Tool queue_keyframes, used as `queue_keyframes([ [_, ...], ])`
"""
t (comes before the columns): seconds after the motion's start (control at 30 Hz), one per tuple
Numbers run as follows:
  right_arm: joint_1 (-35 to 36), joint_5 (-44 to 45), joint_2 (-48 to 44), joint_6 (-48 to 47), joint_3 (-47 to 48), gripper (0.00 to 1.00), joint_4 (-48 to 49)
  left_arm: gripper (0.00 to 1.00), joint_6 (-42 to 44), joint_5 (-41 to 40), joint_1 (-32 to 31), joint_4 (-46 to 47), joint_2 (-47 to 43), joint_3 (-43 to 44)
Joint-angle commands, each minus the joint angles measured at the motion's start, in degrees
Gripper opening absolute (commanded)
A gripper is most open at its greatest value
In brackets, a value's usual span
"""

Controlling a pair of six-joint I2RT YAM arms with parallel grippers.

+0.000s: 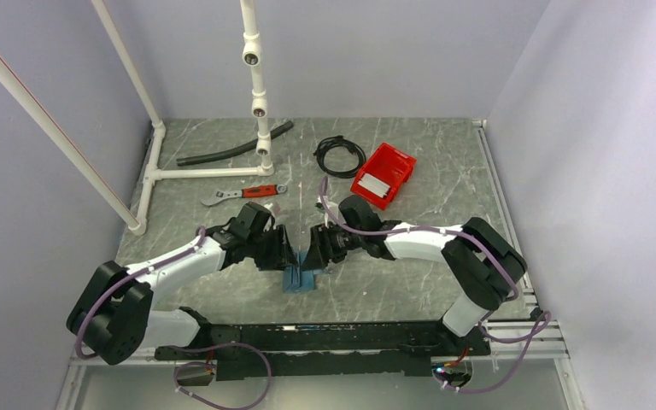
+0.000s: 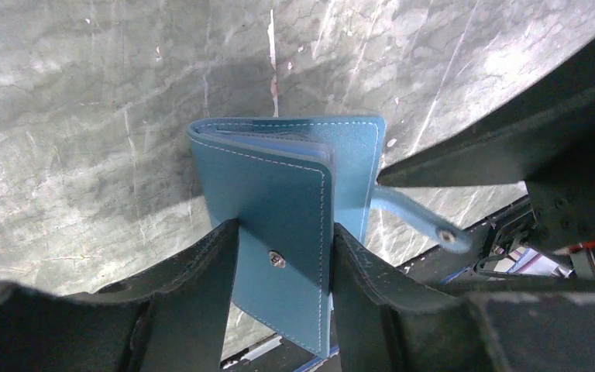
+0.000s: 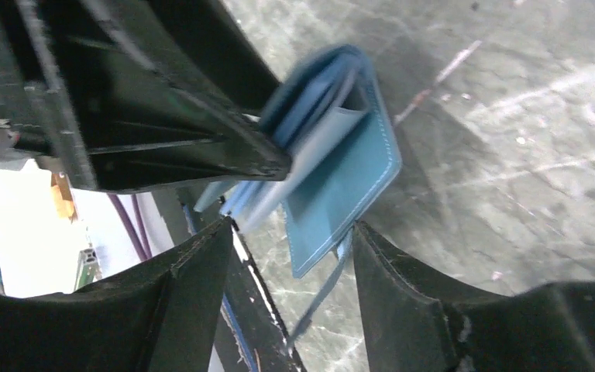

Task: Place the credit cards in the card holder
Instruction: Open the card holder at the center of the board.

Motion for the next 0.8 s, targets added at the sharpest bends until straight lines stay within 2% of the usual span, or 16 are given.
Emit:
queue_keyframes([
  [0.0, 1.4, -0.2, -3.1, -1.4, -0.5, 0.63, 3.8, 0.50, 1.4, -2.4, 0.0, -1.5, 1.1, 0.0],
  [0.2, 4.8, 2.9, -1.0, -2.2, 1.3, 0.68, 3.8, 0.47, 0.6, -1.9, 0.0, -0.9, 0.7, -0.9],
  [0.7, 5.5, 5.0, 4.8, -0.1, 3.6, 0.62, 6.4, 0.39, -0.6, -1.0, 0.0, 1.1, -1.3, -3.4],
  [0.77, 5.6, 5.0, 5.7, 0.6, 3.6, 0.56, 7.3, 0.36, -1.1, -1.6, 0.0, 1.2, -2.1, -4.1],
])
